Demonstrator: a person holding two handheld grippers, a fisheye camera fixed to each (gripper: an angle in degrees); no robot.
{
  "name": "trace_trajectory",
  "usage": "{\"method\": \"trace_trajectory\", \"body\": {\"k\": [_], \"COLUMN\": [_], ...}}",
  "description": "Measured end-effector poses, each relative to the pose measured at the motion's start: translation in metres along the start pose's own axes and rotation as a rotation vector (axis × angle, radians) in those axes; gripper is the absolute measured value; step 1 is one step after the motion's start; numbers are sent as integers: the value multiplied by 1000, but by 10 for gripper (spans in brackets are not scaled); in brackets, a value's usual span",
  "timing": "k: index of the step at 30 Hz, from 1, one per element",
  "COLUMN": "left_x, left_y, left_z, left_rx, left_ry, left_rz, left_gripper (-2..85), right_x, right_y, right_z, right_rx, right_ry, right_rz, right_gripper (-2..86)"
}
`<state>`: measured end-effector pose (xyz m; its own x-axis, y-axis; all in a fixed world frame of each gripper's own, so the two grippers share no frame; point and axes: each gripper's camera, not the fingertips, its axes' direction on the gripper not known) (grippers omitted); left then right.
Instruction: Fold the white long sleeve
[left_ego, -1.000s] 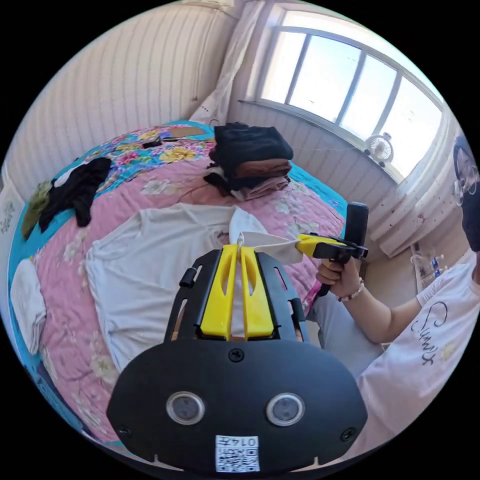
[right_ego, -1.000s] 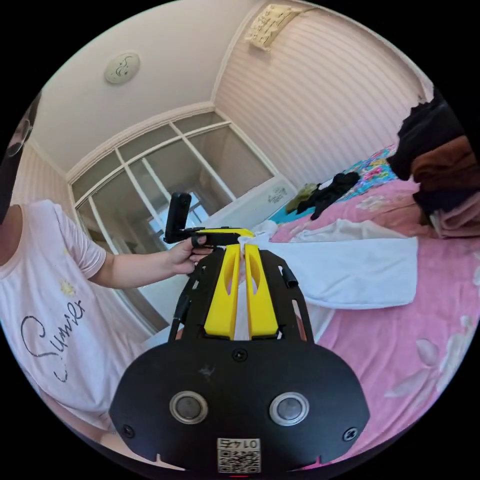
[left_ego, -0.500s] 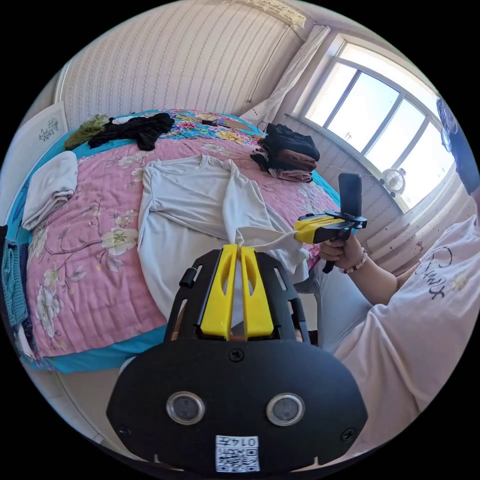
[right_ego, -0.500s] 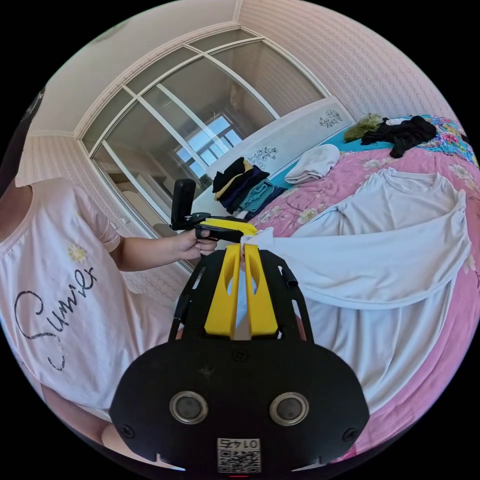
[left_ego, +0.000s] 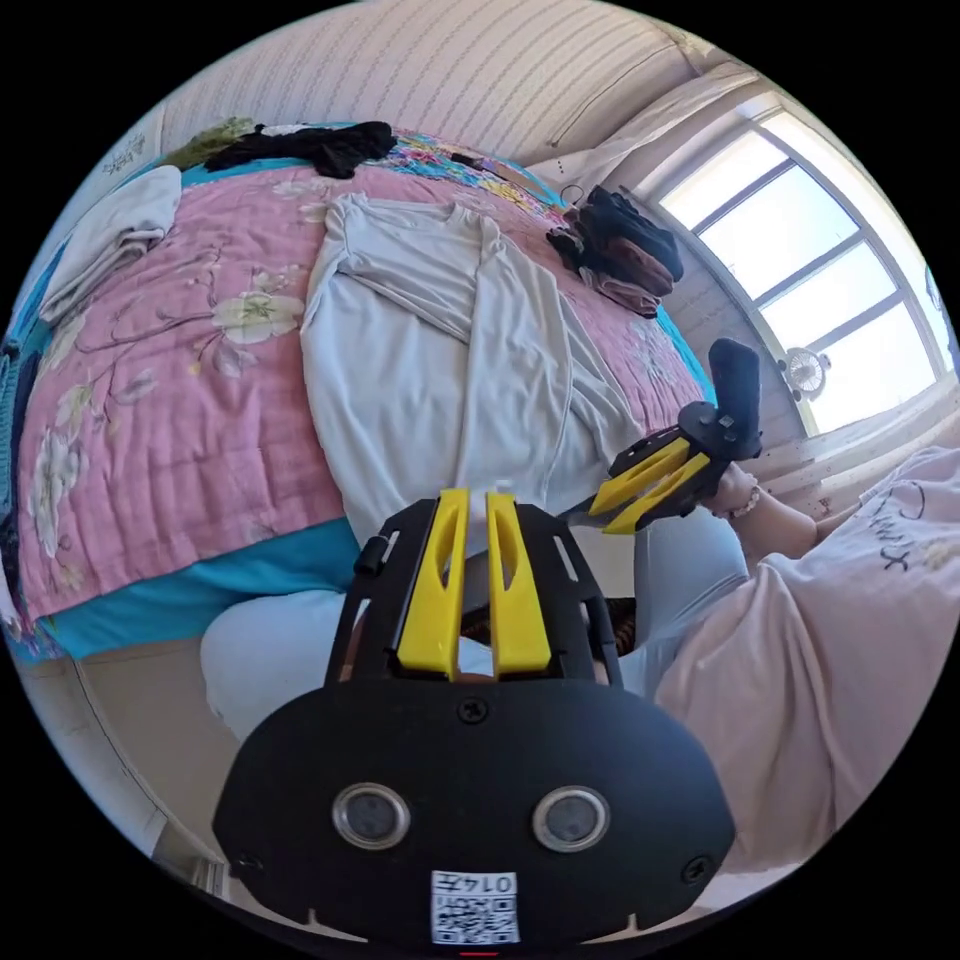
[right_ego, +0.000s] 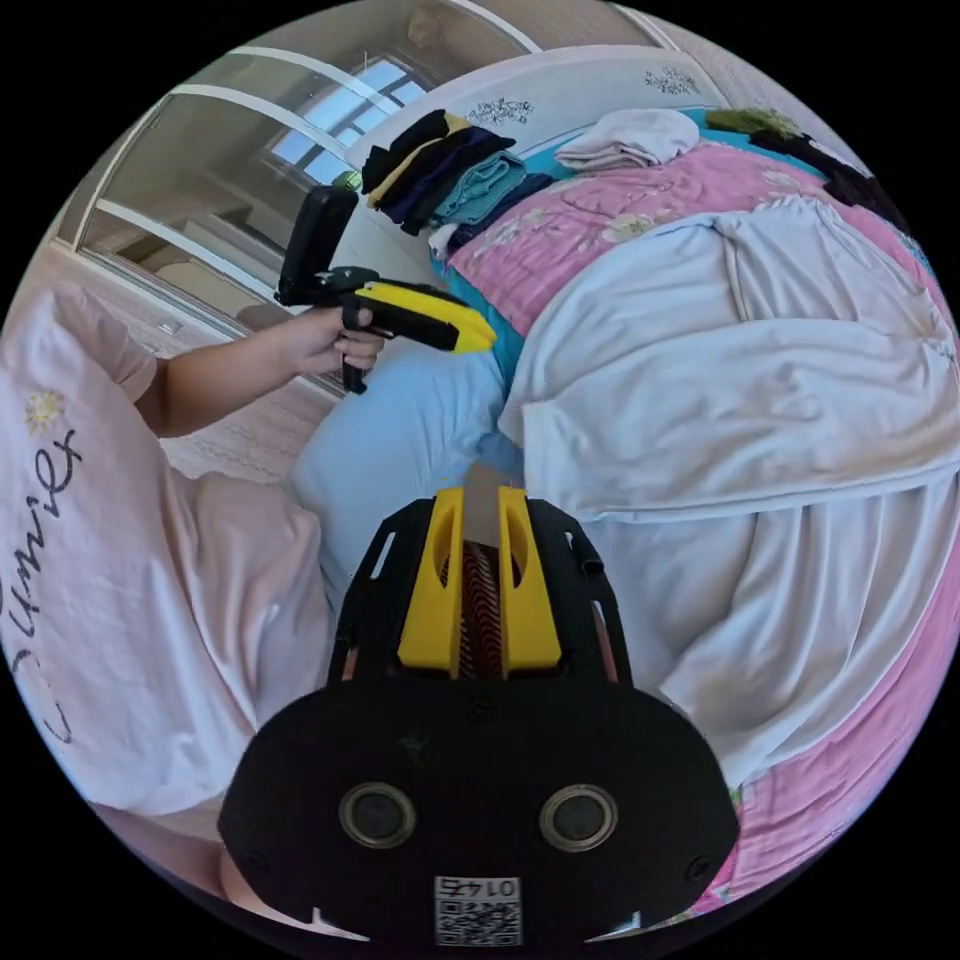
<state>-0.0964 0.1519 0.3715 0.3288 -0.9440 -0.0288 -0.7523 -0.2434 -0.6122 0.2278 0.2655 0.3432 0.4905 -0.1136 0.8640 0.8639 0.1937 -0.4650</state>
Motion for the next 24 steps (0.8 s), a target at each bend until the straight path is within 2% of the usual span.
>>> {"method": "trace_trajectory", "body": {"k": [4, 8, 10, 14, 19, 22, 24], "left_x": [-23, -39, -40, -48, -83, -93, -99], "left_y": [-56, -164, -213, -324, -407, -436, -450], "left_z": [-30, -33, -24, 29, 97, 111, 115], "left_rx": [25, 153, 232, 189, 25, 18, 8], "left_ry": [-137, -20, 16, 58, 156, 130, 164], "left_rz": [143, 246, 295, 272, 63, 64, 73], "left_gripper": [39, 40, 42, 56, 84, 46, 13], "right_x": [25, 90, 122, 178, 230, 245, 243], "right_y": [-6, -21, -25, -42, -59, -53, -47], "right_z": [-38, -121, -153, -196, -200, -208, -219], "right_rx": [11, 248, 342, 428, 340, 369, 405], "right_ry": [134, 429, 511, 552, 527, 400, 409], "right_rz": [41, 263, 394, 553, 620, 590, 564], "right_gripper": [63, 75, 79, 80, 54, 19, 9]}}
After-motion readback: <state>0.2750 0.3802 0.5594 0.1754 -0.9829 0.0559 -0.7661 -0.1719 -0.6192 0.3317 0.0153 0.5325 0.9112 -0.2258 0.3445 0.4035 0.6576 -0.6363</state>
